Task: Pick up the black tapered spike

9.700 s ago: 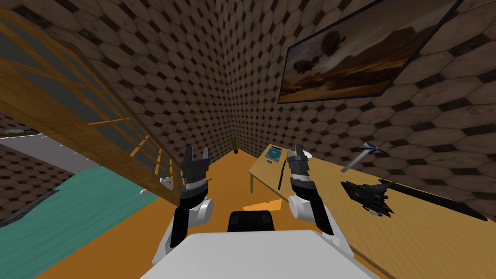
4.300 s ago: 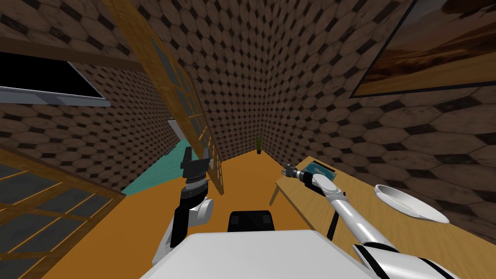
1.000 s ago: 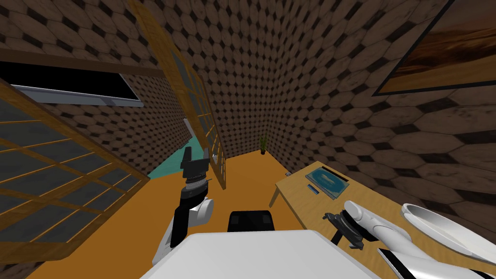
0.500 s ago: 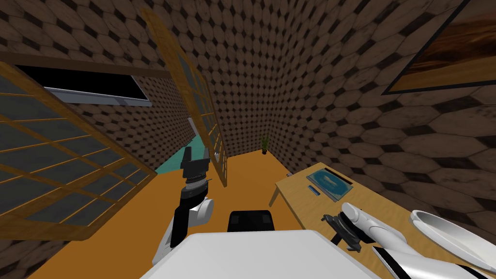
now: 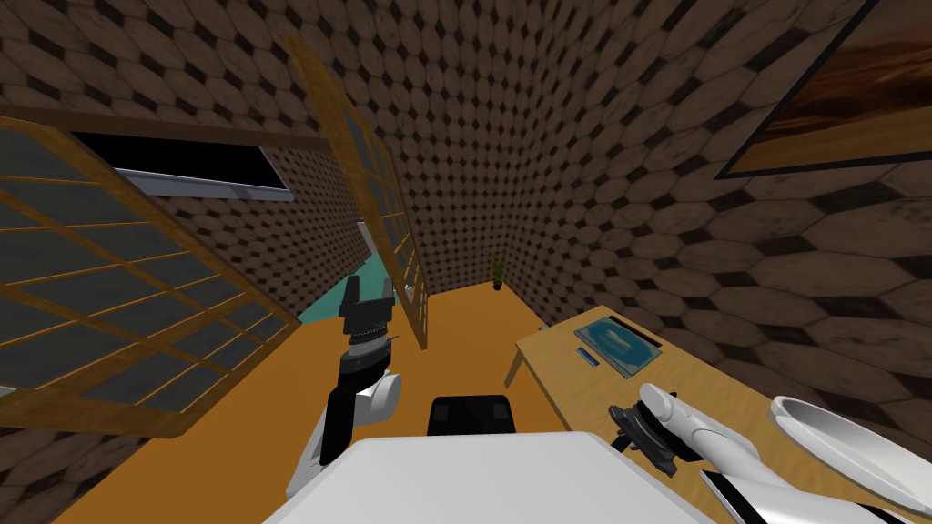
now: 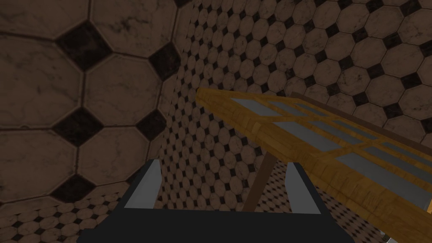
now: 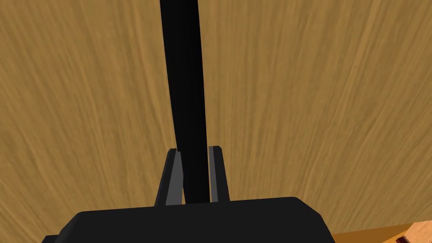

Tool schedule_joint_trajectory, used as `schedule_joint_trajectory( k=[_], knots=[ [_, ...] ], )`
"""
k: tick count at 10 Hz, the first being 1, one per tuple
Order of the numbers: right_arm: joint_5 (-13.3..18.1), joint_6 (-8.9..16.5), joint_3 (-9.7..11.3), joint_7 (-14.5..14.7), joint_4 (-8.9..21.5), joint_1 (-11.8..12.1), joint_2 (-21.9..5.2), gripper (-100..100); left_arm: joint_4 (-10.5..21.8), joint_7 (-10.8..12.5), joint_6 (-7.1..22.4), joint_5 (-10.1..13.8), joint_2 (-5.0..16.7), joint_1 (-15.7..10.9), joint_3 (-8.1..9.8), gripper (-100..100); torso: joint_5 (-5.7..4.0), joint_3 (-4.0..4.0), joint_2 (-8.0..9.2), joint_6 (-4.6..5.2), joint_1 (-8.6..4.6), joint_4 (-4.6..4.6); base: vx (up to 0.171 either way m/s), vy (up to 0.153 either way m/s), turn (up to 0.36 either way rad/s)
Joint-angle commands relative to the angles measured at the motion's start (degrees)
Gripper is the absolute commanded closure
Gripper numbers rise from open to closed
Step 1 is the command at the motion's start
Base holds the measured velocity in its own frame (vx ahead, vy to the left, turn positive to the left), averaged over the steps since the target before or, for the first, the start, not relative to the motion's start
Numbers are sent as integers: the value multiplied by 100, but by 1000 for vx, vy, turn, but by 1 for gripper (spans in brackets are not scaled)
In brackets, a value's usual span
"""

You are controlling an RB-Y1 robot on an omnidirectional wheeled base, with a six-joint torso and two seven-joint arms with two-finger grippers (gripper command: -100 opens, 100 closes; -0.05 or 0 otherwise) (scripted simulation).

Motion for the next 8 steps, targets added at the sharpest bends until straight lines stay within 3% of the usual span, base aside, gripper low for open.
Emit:
schedule_joint_trajectory(
  k=[1, 3, 4, 5, 7, 8],
  knots=[
    [0, 0, 0, 0, 0, 0, 0, 100, 0, 0, 0, 0, 0, 0, 0, 0, 0, 0, 0, 0, 0, 0, 0, 0, 0],
    [-2, 1, -1, -1, -2, -3, 1, 100, 0, 0, 0, 0, 0, 0, 0, 0, 0, -4, -6, 2, -3, -3, 0, 0, 0],
    [-2, 1, -1, -1, -2, -3, 1, 0, 0, 0, 0, 0, 0, 0, 0, 0, 0, -5, -7, 2, -3, -3, 0, 0, 0],
    [-18, -154, -75, 193, -69, -26, -122, 100, 0, 0, 0, 0, 0, 0, 0, 0, 0, -5, -7, 2, -3, -4, 66, 59, -226],
    [-26, -313, -146, 369, -158, -14, -244, 100, 0, 0, 0, 0, 0, 1, 0, 0, 7, -21, -36, 4, 28, -9, 97, 90, -161],
    [-17, -223, -110, 295, -89, -38, -192, 100, 0, 0, 0, 0, -1, 2, 0, 0, 11, -23, -40, 3, 37, -8, 39, 49, -36]
  ],
)
